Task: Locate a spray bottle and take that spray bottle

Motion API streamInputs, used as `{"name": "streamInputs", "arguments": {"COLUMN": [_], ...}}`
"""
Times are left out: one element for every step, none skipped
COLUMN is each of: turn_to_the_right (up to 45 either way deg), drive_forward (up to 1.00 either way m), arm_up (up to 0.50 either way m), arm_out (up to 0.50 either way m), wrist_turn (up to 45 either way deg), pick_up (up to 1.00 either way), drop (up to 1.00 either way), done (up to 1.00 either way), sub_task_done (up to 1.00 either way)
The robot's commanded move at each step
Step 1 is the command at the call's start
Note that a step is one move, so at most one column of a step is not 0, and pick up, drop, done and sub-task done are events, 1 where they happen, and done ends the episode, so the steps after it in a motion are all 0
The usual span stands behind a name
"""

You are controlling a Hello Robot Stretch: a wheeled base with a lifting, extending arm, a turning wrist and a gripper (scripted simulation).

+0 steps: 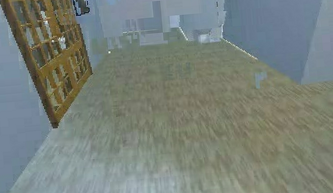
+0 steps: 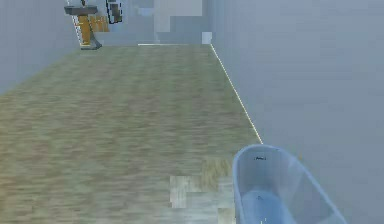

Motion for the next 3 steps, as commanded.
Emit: {"name": "streamInputs", "arguments": {"turn_to_the_right": [0.0, -45.0, -45.0], "drive_forward": [0.25, 0.00, 0.00], "arm_up": [0.00, 0.00, 0.00], "arm_out": [0.00, 0.00, 0.00], "wrist_turn": [0.0, 0.0, 0.0], "pick_up": [0.00, 0.00, 0.00], "drop": [0.00, 0.00, 0.00], "done": [0.00, 0.00, 0.00], "sub_task_done": [0.00, 0.00, 0.00]}}
